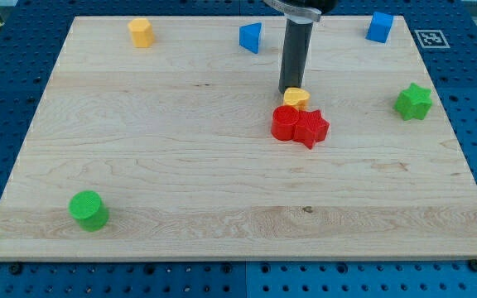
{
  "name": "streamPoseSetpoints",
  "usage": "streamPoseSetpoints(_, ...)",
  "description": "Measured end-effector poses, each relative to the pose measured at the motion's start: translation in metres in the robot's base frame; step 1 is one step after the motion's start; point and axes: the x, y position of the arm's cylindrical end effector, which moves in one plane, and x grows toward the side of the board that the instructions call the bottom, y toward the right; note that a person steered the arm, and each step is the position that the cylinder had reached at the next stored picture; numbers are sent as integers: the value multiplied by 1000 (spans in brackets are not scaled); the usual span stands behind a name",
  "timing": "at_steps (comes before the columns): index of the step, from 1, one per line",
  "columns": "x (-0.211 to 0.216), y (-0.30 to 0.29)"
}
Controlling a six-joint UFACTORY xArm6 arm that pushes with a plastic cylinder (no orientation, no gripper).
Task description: Place your hand at the top left corner
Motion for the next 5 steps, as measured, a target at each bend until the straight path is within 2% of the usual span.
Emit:
streamPoseSetpoints(1,-3,-16)
streamPoseSetpoints(3,-20,-107)
streamPoseSetpoints(5,-20,-117)
